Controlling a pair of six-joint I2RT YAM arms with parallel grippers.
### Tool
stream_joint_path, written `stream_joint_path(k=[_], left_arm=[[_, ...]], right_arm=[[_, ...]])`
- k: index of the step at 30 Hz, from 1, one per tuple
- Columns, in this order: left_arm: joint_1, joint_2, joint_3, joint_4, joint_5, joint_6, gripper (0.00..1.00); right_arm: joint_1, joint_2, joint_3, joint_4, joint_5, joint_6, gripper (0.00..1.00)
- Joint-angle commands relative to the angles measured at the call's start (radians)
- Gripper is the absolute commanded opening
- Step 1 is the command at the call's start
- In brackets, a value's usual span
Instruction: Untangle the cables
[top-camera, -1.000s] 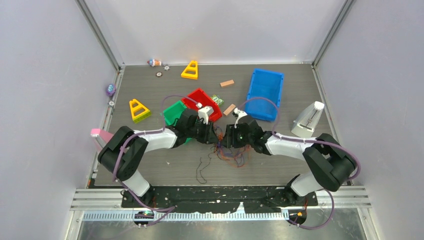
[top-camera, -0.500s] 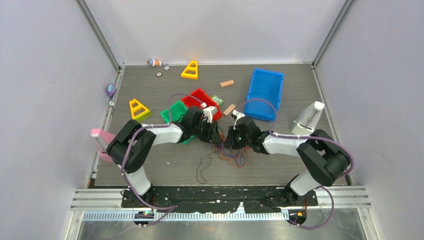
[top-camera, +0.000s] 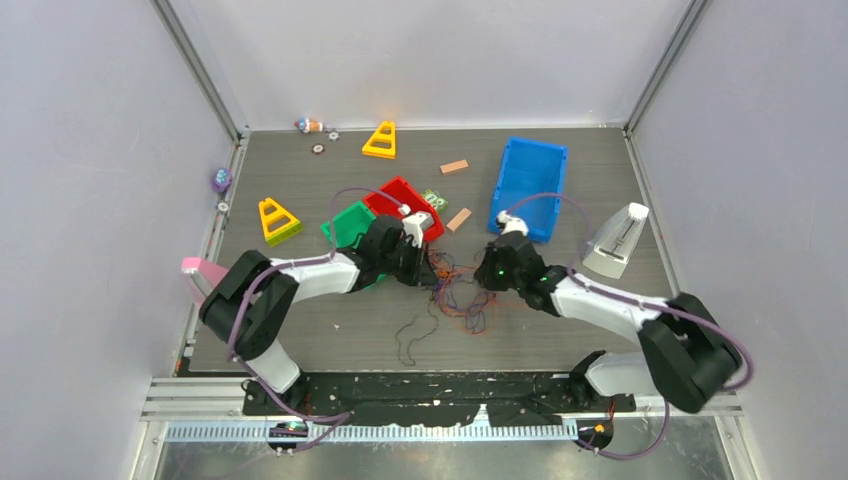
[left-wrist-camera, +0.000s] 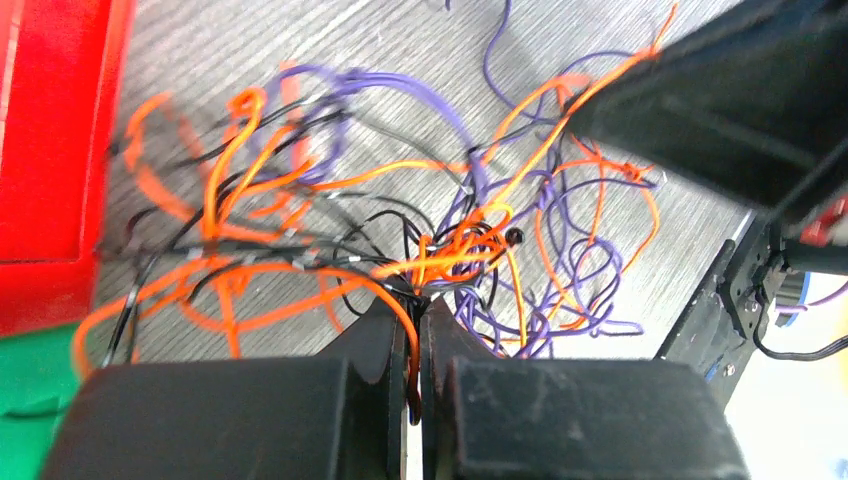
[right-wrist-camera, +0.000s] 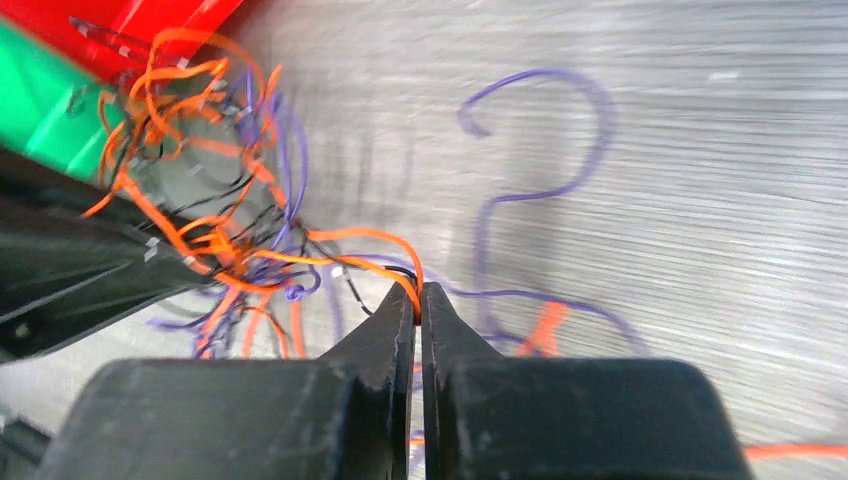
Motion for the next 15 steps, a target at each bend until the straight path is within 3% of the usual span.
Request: stream_joint_path(k=[1, 7, 15], left_arm=[[0.002, -0.094, -0.052, 0.057, -0.067, 0.030, 0.00], [0.001, -0.119, -0.067, 0.073, -0.071, 0.034, 0.00], [0.006, -0.215, -0.137, 0.094, -0.188, 0.039, 0.00]], right_arm=[[-0.098, -0.166, -0.068, -0.092, 0.191, 0.017, 0.06], [-0.175, -0.289, -0.099, -0.162, 0.228, -0.006, 0.05], [-0.212, -0.402, -0.093, -0.322, 0.491, 0.090, 0.05]])
